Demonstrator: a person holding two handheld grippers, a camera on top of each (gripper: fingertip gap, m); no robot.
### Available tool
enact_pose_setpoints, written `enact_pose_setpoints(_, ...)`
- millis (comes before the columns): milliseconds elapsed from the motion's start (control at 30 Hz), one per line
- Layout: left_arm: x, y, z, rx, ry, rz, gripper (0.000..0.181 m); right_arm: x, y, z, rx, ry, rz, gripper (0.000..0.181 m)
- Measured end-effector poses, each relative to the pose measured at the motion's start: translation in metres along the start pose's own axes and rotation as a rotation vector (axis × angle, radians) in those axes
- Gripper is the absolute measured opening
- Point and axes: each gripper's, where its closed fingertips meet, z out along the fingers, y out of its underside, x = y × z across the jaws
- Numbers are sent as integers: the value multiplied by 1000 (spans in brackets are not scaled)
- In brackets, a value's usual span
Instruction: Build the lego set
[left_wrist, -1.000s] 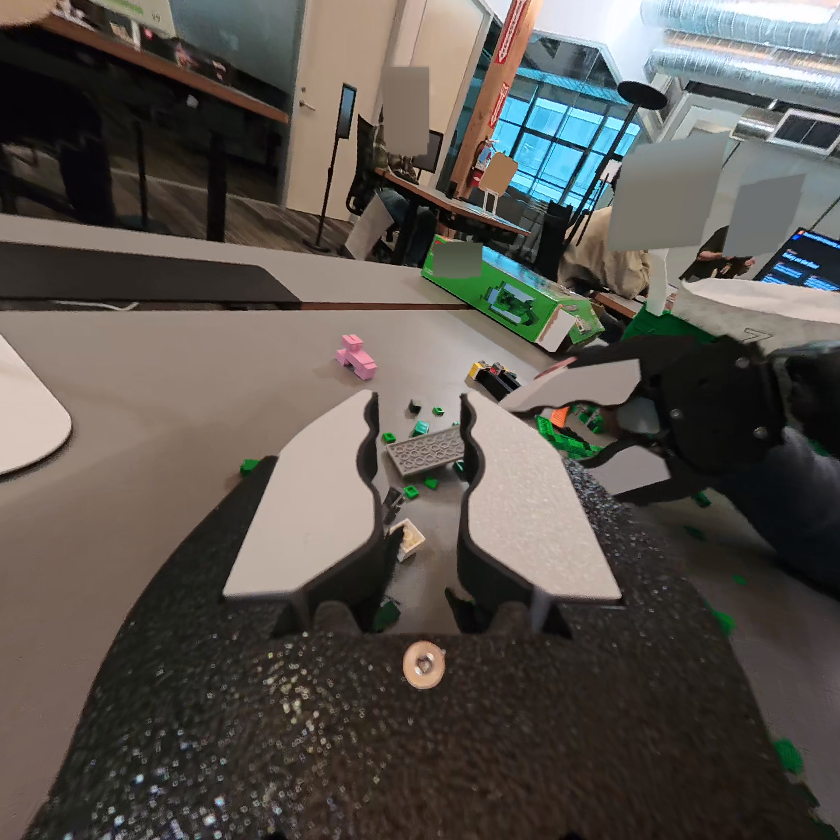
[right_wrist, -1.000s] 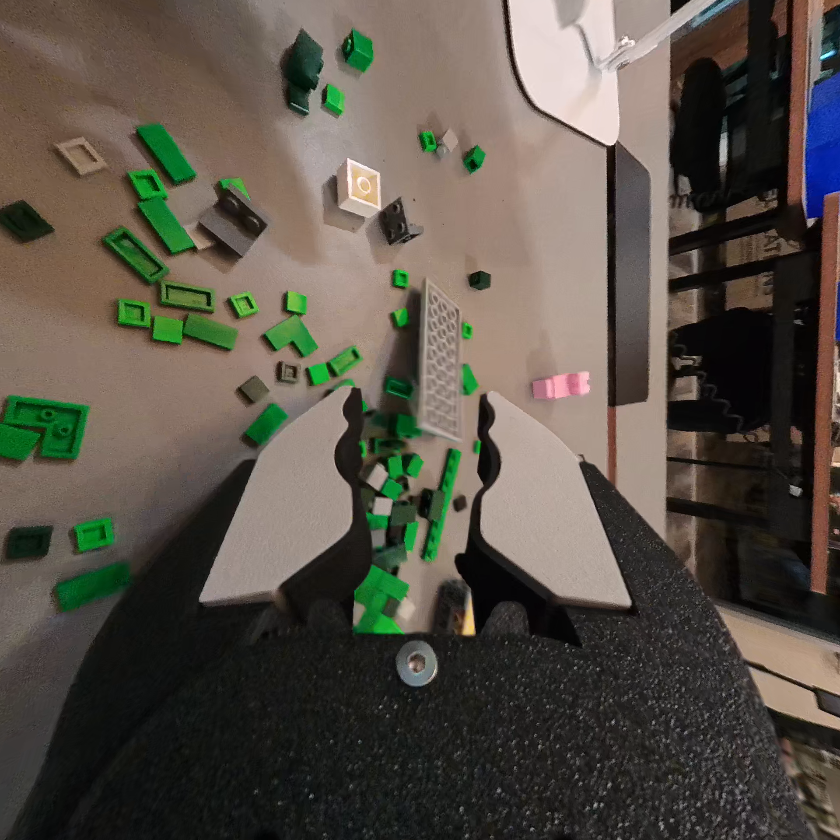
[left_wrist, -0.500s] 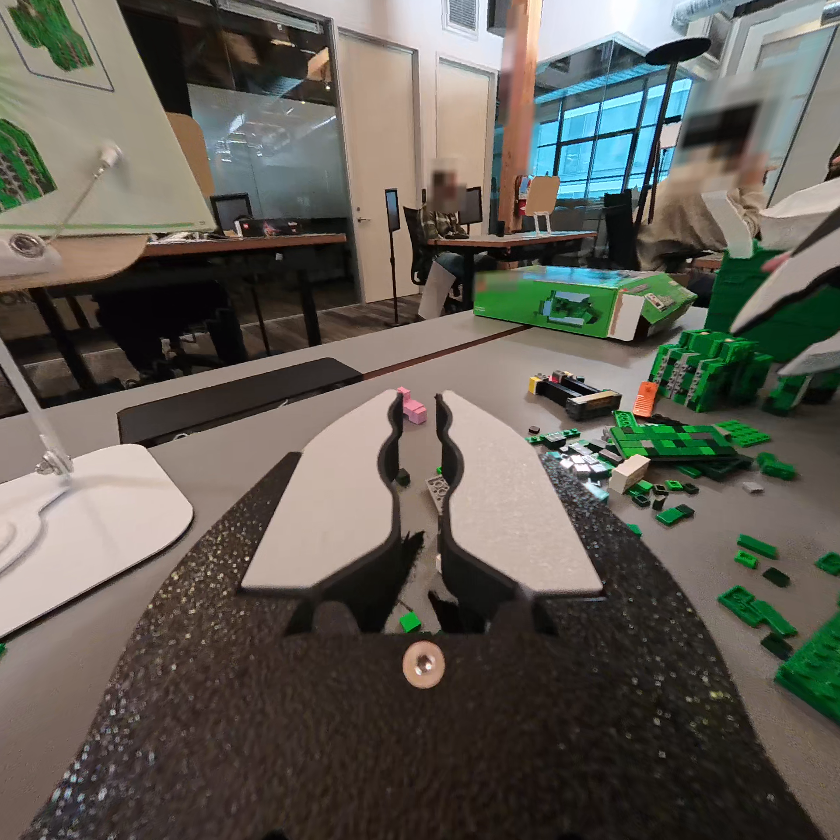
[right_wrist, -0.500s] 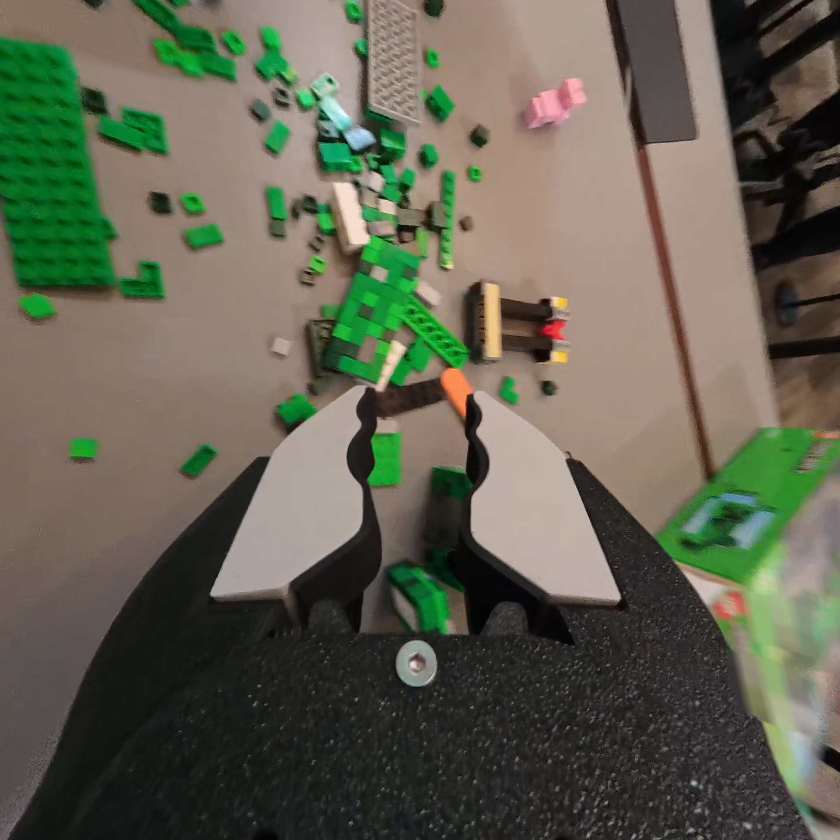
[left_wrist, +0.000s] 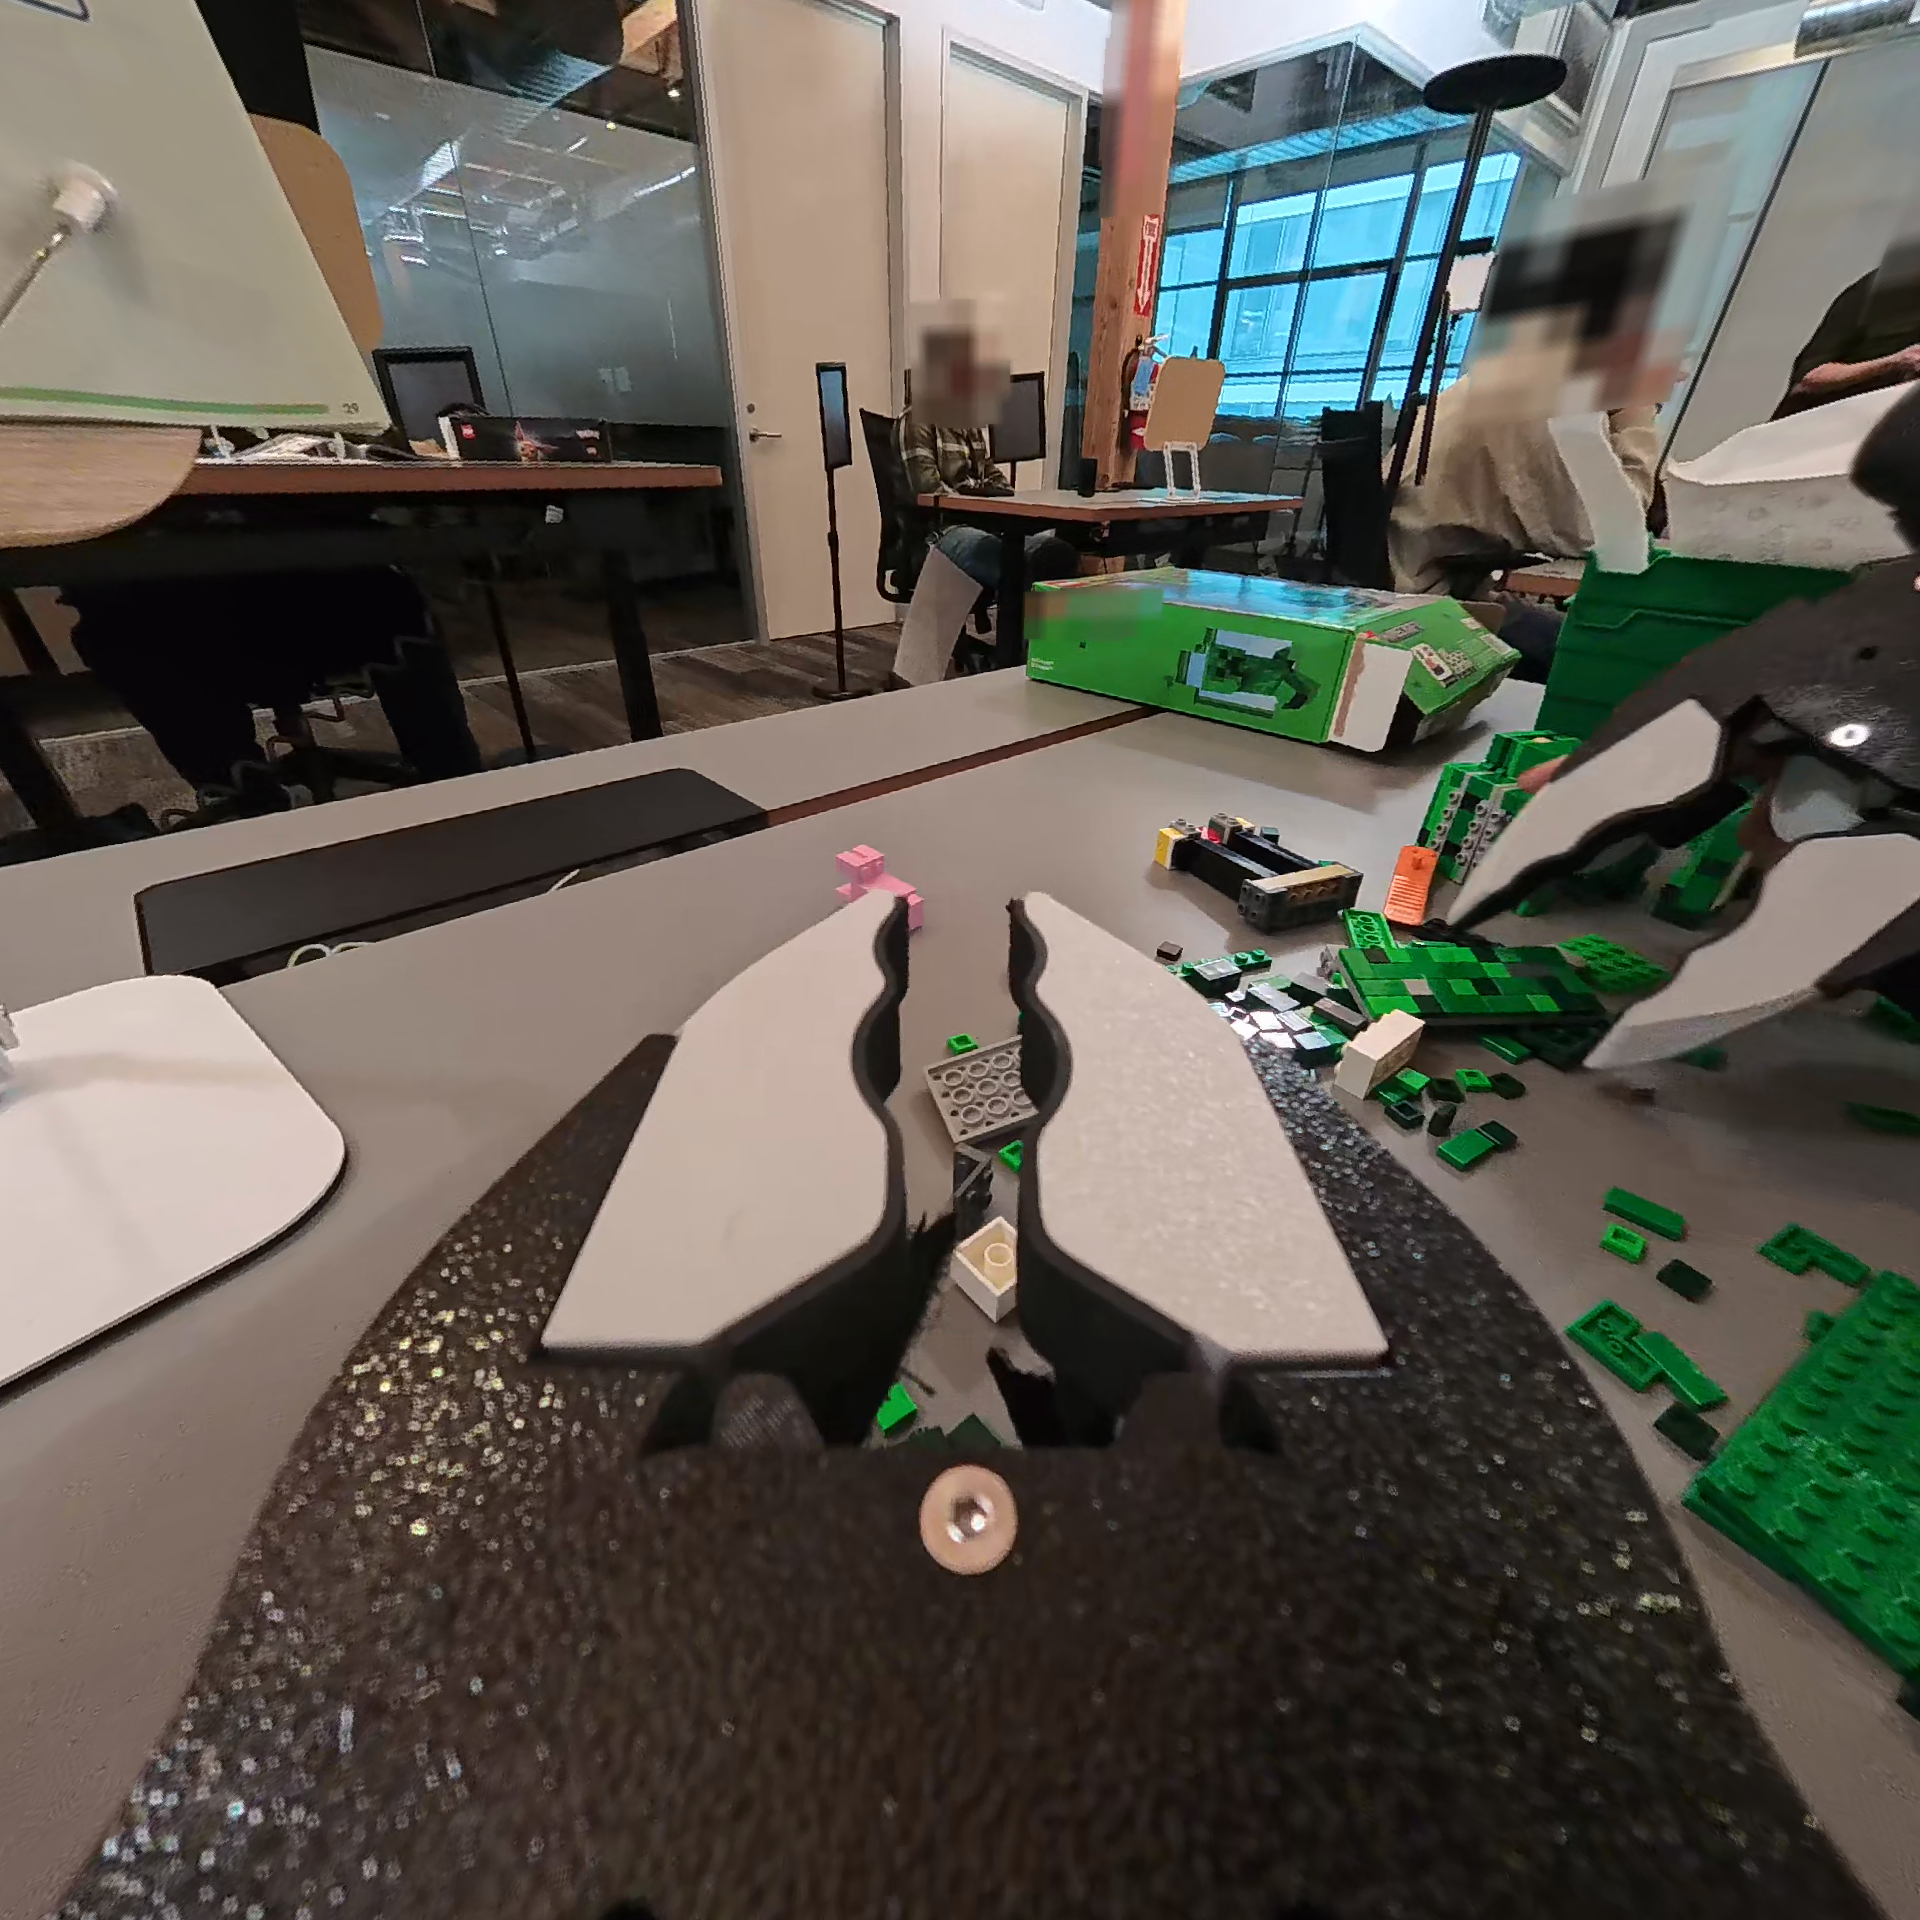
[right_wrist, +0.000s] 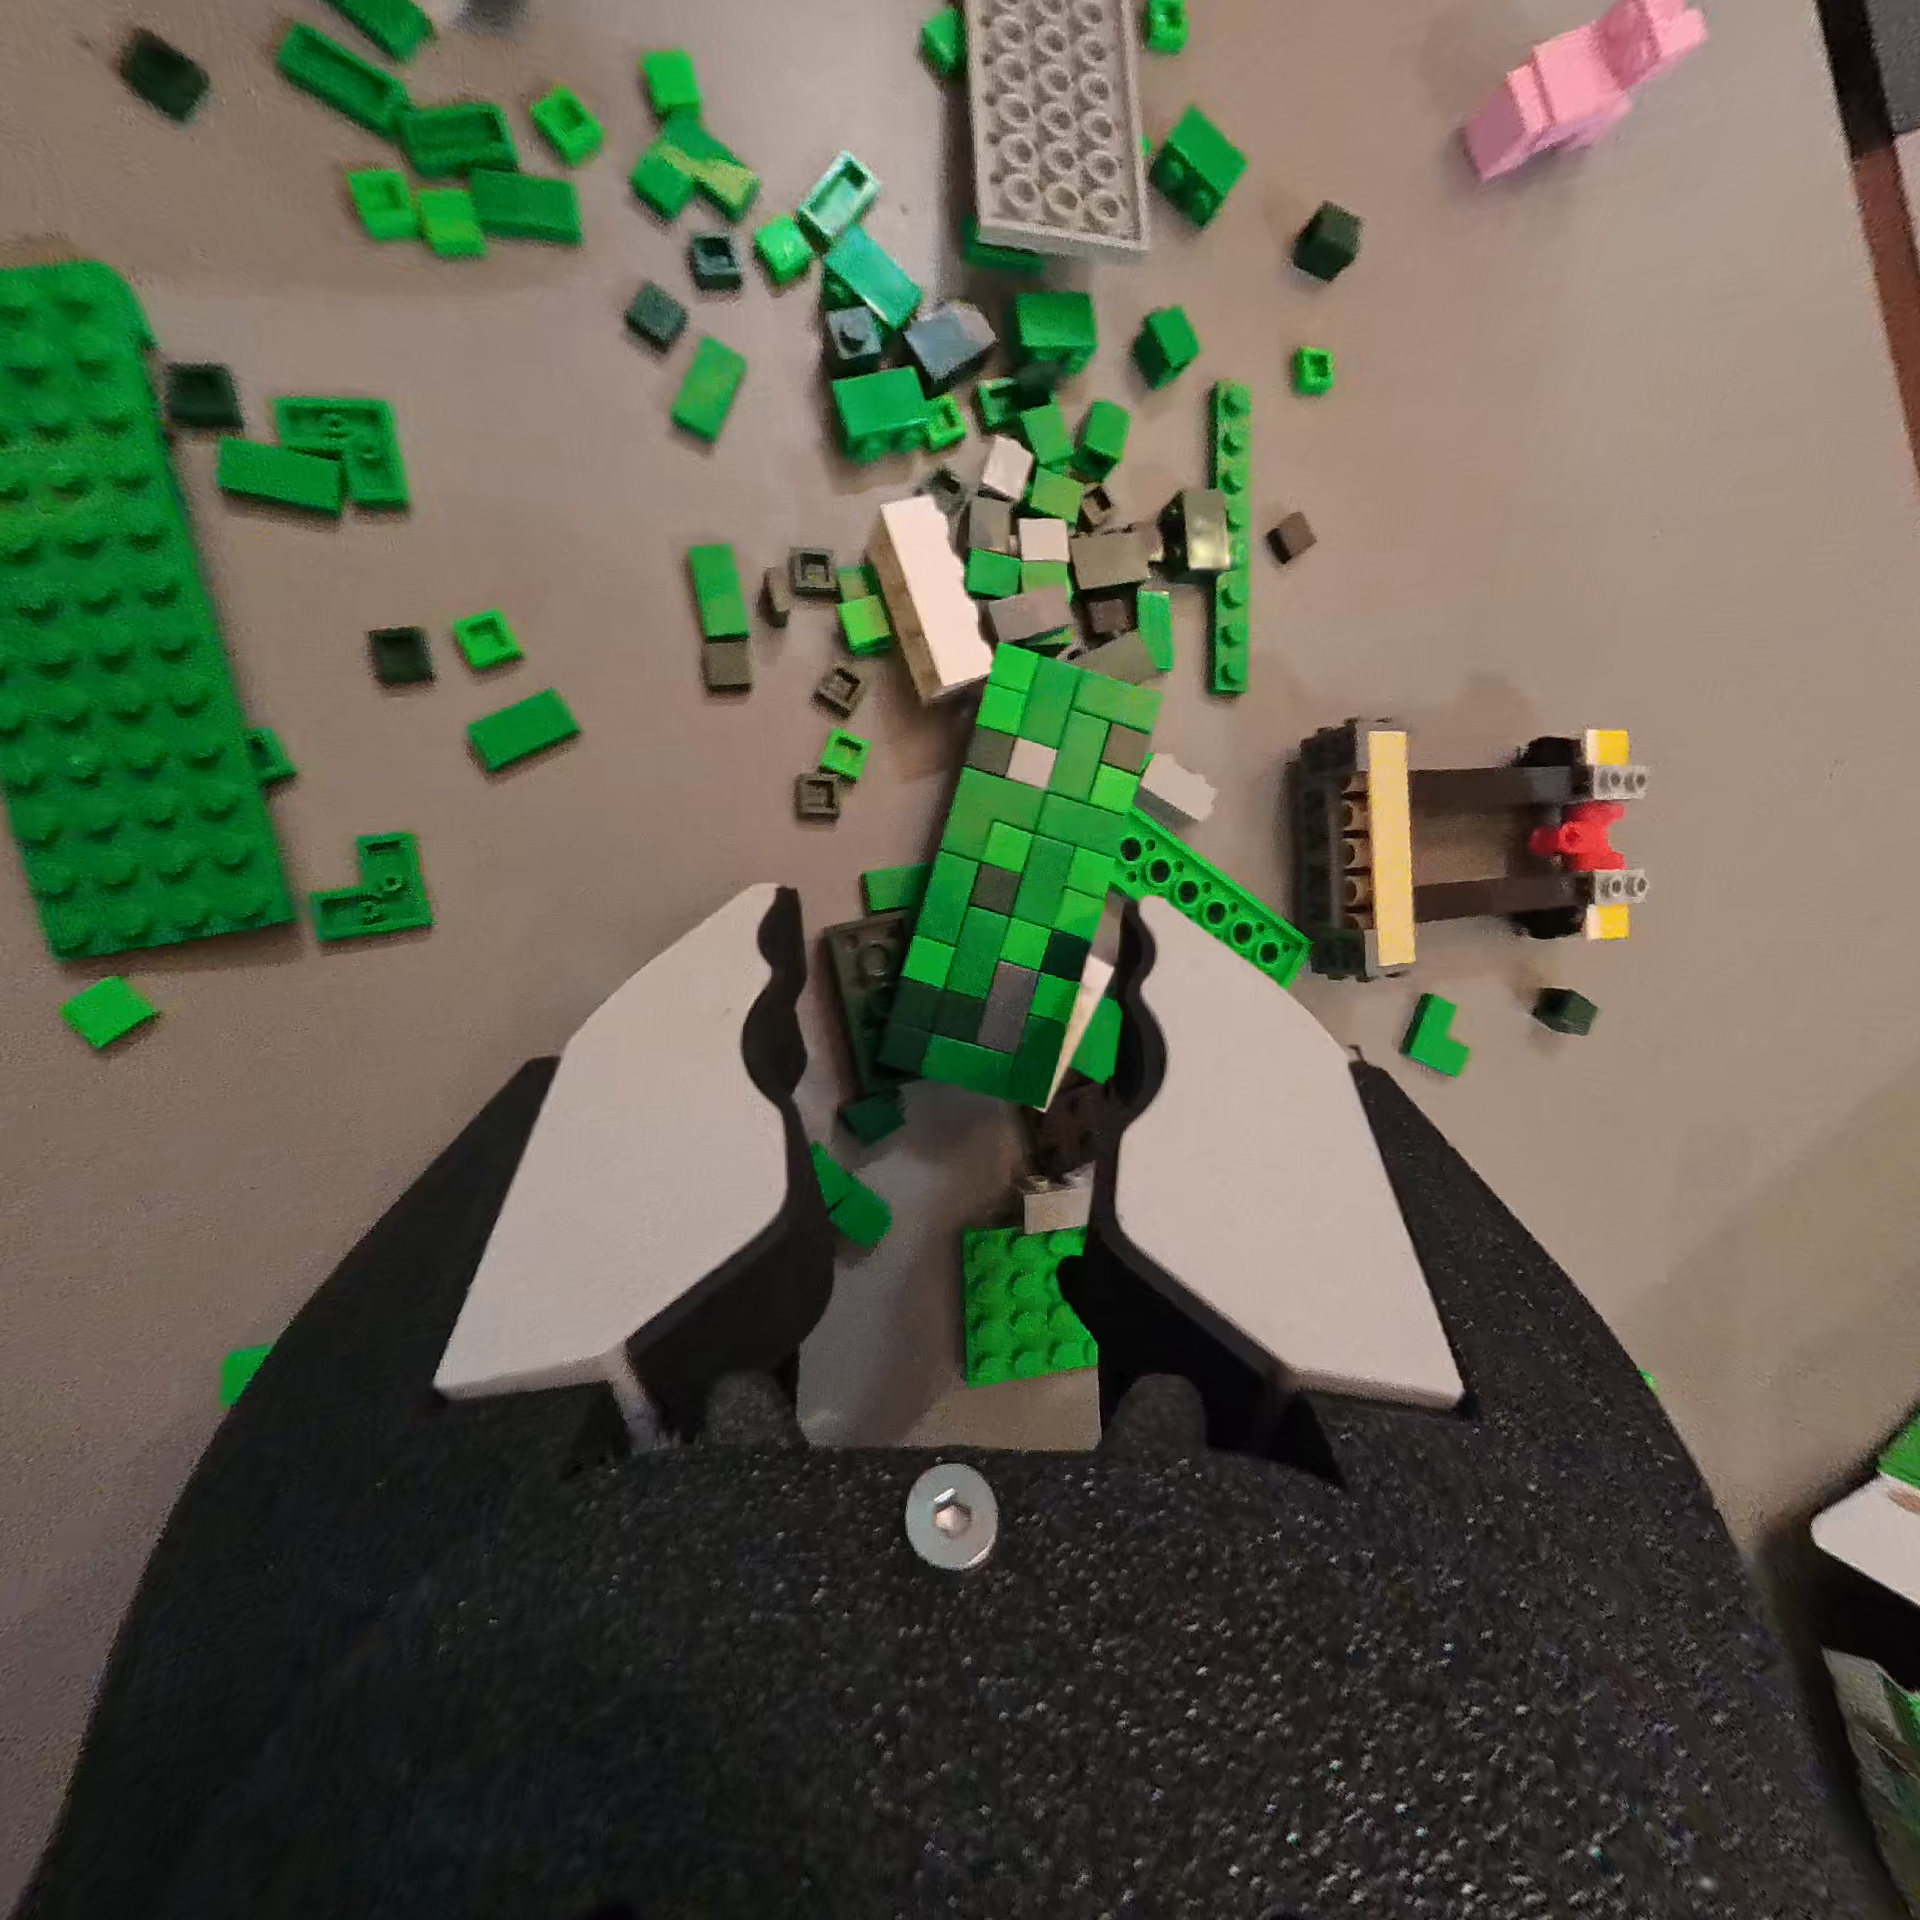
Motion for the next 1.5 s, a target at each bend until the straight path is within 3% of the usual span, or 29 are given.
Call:
enact_pose_setpoints(200,5,3,2,-27,37,-17,18,0,10,9,-86,-83,114,47)
enact_pose_setpoints(367,16,6,4,-56,156,-173,18,5,5,7,-82,-59,82,39)
enact_pose_setpoints(467,19,3,3,-43,192,-230,15,15,-4,-3,-24,9,69,38)
enact_pose_setpoints(500,24,1,1,-36,235,-239,3,18,-10,-7,11,36,69,38)
enact_pose_setpoints(567,33,-6,-1,-9,303,-274,0,25,-24,-14,91,86,61,35)
enact_pose_setpoints(600,35,-8,-1,-2,321,-288,0,27,-32,-18,142,107,46,6)
enact_pose_setpoints(633,37,-8,-1,-4,334,-298,0,30,-42,-22,201,132,41,0)
enact_pose_setpoints(700,39,-4,1,-23,345,-315,0,32,-52,-25,250,165,25,0)
enact_pose_setpoints(900,39,-2,1,-40,355,-348,4,26,-43,-8,138,125,-44,1)
enact_pose_setpoints(1033,40,1,3,-55,358,-343,4,30,-39,5,54,126,-202,21)
enact_pose_setpoints(1167,44,6,4,-84,369,-338,4,38,-47,22,-3,23,-422,32)
enact_pose_setpoints(1333,44,7,4,-100,365,-315,6,57,-65,37,-63,-166,-442,47)
enact_pose_setpoints(1500,42,7,4,-104,361,-319,8,65,-62,50,-187,-301,-636,54)
